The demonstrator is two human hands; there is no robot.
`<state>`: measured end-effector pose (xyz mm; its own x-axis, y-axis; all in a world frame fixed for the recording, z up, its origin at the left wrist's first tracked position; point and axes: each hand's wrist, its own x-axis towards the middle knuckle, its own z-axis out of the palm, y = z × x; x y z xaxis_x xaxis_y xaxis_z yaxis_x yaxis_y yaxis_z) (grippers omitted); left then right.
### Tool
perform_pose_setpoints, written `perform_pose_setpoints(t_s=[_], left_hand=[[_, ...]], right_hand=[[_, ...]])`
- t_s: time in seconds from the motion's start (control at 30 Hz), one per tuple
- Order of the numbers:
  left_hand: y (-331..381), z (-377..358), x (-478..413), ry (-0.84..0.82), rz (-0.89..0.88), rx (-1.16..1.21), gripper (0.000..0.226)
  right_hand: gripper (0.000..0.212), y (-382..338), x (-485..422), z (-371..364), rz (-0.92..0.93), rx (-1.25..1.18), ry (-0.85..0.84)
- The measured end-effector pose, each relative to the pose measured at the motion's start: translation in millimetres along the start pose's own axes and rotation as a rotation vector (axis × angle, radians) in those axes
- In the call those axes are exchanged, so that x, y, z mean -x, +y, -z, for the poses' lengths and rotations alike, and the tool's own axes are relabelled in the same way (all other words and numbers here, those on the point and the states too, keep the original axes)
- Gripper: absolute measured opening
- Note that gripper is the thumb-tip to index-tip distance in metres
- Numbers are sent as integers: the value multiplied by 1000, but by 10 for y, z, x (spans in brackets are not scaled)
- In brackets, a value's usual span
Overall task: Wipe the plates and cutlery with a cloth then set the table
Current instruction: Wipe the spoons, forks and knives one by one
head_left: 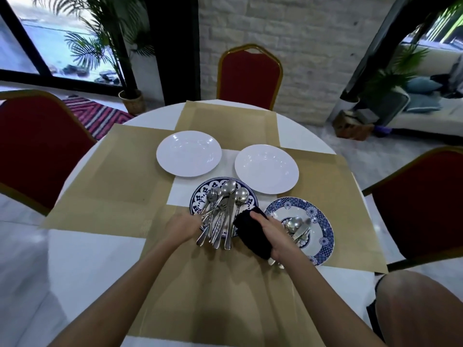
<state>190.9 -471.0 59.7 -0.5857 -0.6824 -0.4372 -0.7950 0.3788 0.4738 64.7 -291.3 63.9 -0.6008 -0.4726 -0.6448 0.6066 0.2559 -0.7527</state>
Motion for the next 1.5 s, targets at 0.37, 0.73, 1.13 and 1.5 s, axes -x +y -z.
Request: perform_pose_setpoints(t_s=[0.37, 0.73, 1.13, 1.5], left_hand=[[-241, 67, 307, -267, -11, 478, 27], [93, 227, 576, -68, -264, 609, 28], [443, 305, 616, -54, -398, 751, 35], [398, 304, 644, -148, -404, 728, 35]], right_hand=[[19, -142, -34, -188, 152, 211, 63], [32, -297, 148, -535, 950, 844, 118], [41, -567, 287, -517, 1180, 1455, 384], [45, -615, 318, -408, 1200, 1623, 396]])
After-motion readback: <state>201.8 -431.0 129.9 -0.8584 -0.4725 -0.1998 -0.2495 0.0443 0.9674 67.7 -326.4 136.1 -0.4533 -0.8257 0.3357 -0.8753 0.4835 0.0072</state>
